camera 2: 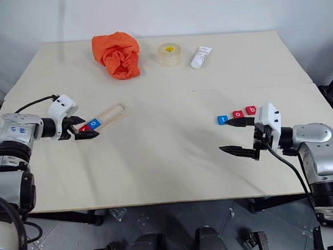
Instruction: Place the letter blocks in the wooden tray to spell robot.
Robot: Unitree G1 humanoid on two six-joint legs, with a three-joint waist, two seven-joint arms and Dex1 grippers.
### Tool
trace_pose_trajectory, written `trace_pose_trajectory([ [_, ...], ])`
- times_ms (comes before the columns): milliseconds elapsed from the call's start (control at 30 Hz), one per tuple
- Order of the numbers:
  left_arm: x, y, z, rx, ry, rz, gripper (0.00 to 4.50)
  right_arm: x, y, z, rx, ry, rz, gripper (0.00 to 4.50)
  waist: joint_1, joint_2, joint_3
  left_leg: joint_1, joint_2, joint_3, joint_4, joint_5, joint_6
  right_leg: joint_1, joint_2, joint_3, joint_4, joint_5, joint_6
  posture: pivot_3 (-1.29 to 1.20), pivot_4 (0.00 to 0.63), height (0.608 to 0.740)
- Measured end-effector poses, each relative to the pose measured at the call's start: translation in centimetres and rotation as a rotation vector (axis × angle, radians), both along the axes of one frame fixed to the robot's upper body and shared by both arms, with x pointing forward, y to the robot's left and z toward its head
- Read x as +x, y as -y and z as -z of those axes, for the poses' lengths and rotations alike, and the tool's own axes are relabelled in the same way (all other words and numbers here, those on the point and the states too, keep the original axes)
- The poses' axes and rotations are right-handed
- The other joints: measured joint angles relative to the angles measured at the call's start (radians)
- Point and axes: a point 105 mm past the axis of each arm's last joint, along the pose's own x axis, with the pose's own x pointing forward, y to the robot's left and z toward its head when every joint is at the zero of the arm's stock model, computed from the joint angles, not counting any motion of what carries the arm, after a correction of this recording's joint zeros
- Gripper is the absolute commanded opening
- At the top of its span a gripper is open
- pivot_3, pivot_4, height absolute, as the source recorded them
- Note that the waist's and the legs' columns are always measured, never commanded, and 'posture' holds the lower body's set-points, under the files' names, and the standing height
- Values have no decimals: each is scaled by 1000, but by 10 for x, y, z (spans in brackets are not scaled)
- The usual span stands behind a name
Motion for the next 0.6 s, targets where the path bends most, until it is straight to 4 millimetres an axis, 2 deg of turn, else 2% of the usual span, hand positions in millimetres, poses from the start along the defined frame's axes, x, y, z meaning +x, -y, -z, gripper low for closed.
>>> trace_pose_trajectory([
  [367,3,4,5,-30,-5,-25,4500,0,0,0,0,1,5,4493,5,0,0,0,0,0,1,0,0,0,0,0,1,0,0,0,150,740],
  [400,2,5,5,-33,-11,-23,4098,1,0,0,0,2,7,4500,5,0,0,0,0,0,1,0,0,0,0,0,1,0,0,0,150,740],
  [500,1,5,6,-31,-24,-22,3407,1,1,0,2,4,13,4500,4,0,0,0,0,0,1,0,0,0,0,0,1,0,0,0,150,740],
  [600,1,4,6,-31,-32,-34,3404,2,1,0,2,5,17,4500,3,0,0,1,0,0,1,0,0,0,0,0,1,0,0,0,150,740],
])
